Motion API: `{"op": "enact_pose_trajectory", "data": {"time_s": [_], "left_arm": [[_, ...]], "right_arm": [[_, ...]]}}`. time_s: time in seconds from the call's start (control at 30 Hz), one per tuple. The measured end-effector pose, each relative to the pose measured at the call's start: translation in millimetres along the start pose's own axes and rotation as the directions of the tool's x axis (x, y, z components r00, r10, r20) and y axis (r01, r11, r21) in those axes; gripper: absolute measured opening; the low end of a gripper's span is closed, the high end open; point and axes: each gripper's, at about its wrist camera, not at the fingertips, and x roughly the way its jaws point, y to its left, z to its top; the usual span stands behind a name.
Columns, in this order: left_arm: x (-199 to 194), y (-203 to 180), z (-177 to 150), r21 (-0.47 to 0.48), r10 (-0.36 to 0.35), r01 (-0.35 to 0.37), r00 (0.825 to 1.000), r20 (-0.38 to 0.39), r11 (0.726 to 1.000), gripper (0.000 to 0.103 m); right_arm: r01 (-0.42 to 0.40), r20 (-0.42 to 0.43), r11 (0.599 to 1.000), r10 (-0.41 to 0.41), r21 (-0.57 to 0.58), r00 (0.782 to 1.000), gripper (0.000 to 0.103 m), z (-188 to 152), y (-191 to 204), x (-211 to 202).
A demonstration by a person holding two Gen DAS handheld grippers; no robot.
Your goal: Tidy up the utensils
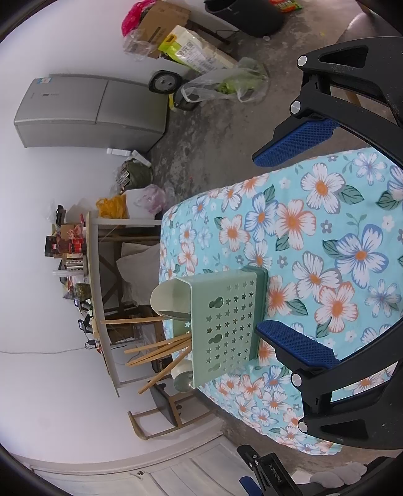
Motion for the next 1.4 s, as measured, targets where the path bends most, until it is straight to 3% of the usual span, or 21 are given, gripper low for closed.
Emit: {"op": "enact_pose_trajectory", "data": {"time_s": [1.4], "left_arm": [[-1.7,-2.0,0.6,0.004,-0.007,0.007,1.0,0.004,1.0,0.097]], "right_arm": [[0.0,-0.002,1.0,0.0,0.001,1.0,0.095,1.3,5.5,-1.3]]}}
